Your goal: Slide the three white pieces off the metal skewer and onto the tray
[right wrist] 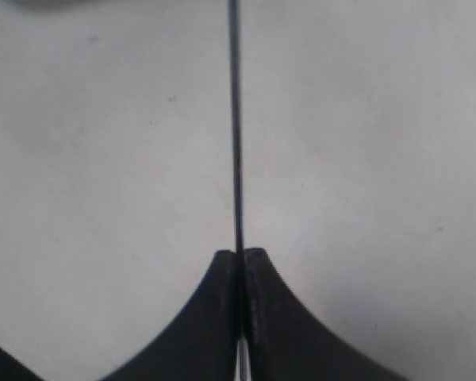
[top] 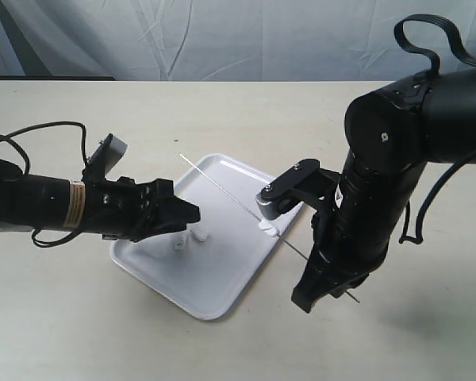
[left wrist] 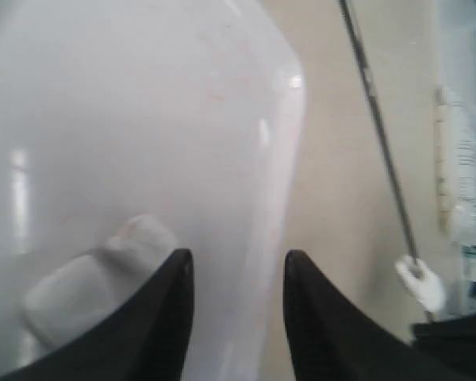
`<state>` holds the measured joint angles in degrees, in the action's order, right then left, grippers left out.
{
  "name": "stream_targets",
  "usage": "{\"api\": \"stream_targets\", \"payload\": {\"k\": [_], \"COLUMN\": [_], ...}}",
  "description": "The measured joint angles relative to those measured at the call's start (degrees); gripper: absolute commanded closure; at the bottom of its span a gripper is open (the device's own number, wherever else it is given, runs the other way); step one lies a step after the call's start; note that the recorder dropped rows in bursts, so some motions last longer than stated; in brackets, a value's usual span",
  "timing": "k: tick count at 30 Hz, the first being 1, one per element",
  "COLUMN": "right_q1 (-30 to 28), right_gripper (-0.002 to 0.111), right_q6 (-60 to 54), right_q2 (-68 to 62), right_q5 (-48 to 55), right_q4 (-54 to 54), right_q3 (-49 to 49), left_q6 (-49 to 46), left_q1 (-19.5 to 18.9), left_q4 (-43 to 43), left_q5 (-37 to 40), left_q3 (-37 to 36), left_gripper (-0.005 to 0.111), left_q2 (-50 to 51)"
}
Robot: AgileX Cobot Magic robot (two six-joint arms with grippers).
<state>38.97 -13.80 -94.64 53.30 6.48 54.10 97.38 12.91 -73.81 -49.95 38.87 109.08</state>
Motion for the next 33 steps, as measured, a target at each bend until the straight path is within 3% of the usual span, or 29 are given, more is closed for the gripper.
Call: {"api": "stream_targets", "payload": {"k": [5, 10, 14, 23, 33], "right_q1": [0.0, 0.0, 0.0, 0.0, 0.0], "right_gripper": [0.109, 0.109, 0.109, 0.109, 0.109], "right_q6": [2.7, 3.0, 3.2, 3.4, 0.8], "right_q2": [0.0, 0.0, 0.0, 0.0, 0.0], "right_q5": [-5.3, -6.5, -6.5, -6.5, -6.6], "right_q4": [2.3, 4.6, 5.6, 7.4, 11.8], "right_q3": [0.0, 0.0, 0.0, 0.0, 0.0], "left_q6": [0.0, 0.9, 2.4, 4.2, 4.2], "left_q1": [0.0, 0.0, 0.3, 6.0, 8.5], "left_q4": [2.4, 4.2, 4.4, 6.1, 11.2], "left_q5": [-10.8, -16.7, -16.7, -13.5, -12.5], "left_q3": [0.0, 0.0, 0.0, 0.0, 0.0], "left_gripper": [0.070, 0.070, 0.070, 0.070, 0.070], "left_q2": [0.0, 0.0, 0.0, 0.0, 0.0]}}
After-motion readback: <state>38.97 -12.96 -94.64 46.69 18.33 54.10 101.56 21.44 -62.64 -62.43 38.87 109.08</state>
